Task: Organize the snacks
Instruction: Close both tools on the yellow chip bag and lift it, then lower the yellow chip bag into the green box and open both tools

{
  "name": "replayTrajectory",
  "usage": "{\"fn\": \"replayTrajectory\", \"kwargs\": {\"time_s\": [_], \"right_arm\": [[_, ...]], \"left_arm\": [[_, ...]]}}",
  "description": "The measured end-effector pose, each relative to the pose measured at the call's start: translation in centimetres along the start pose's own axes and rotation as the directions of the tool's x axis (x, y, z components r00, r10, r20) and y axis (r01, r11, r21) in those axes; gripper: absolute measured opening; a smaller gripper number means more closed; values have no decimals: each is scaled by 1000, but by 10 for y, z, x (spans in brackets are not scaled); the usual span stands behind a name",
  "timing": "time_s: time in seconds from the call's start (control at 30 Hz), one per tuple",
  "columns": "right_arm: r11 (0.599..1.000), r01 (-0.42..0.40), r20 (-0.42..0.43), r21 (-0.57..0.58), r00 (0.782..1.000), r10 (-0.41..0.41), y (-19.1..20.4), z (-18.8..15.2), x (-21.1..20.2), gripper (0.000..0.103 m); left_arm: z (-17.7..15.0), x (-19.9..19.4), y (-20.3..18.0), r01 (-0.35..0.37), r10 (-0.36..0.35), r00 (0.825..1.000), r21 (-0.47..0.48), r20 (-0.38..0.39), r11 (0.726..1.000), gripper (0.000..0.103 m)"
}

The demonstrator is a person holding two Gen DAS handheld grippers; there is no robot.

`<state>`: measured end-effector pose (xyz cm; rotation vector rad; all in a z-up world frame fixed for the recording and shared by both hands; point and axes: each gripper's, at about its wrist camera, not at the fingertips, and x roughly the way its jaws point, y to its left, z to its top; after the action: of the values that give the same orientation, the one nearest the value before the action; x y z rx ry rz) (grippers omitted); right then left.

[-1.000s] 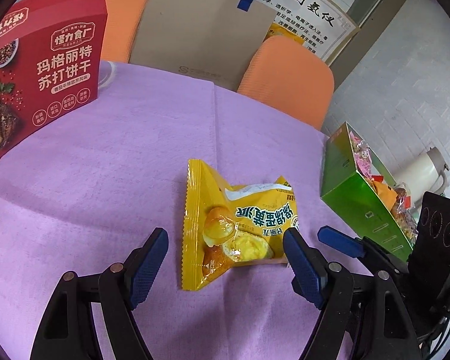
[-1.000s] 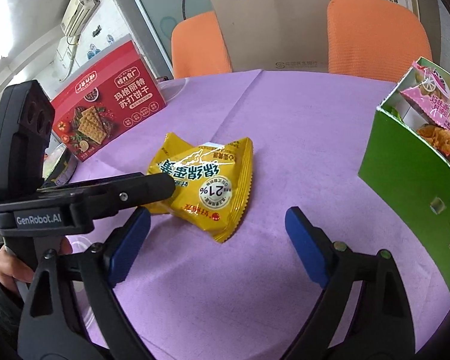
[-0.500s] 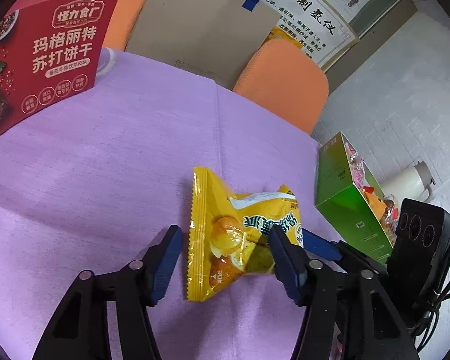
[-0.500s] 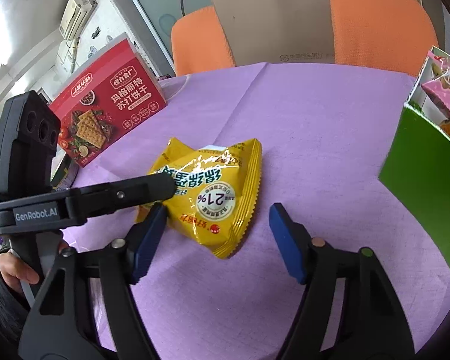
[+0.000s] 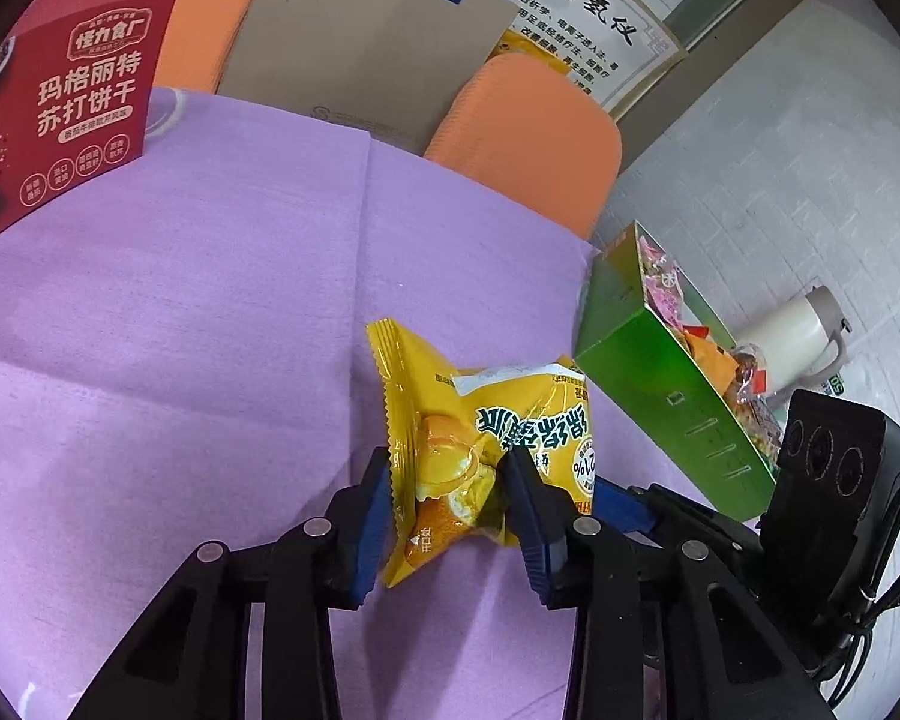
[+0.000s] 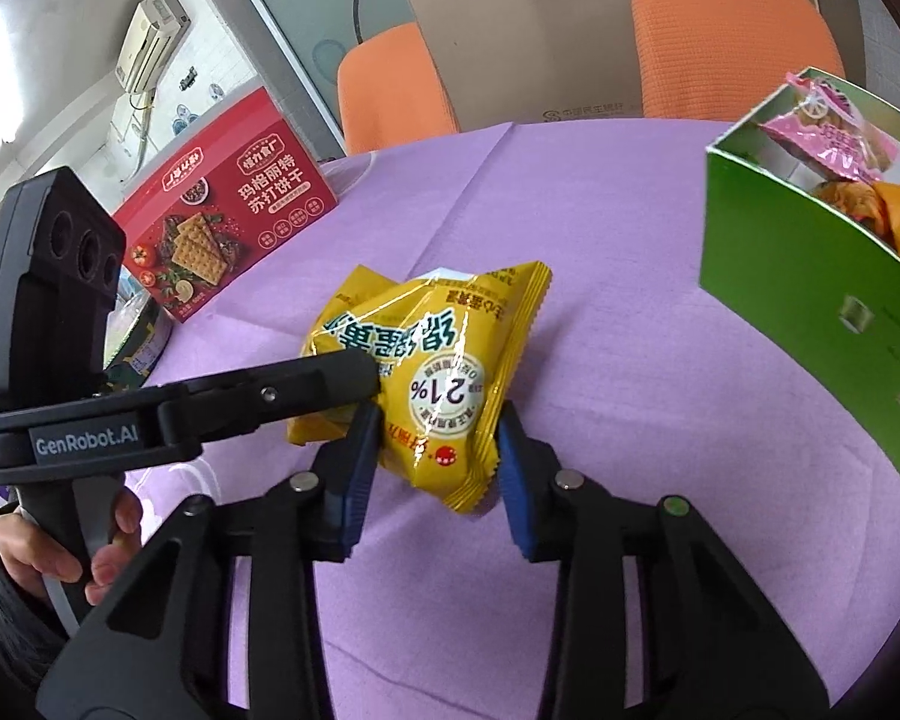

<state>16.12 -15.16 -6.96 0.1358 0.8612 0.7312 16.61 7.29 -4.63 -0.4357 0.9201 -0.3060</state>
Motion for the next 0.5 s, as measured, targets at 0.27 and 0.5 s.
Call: {"fn": "replayTrajectory", "kwargs": {"time_s": [0.27,0.5], "right_arm": [[998,6,132,68,991,-15,-22,-5,-64,40],[993,45,248,108,966,-70,-58,12,-120,40]], "left_arm": [[1,-9,-64,14,-15,1000,132,4,991,38],[19,-5,-126,71,-76,997,229,13,971,37]]}}
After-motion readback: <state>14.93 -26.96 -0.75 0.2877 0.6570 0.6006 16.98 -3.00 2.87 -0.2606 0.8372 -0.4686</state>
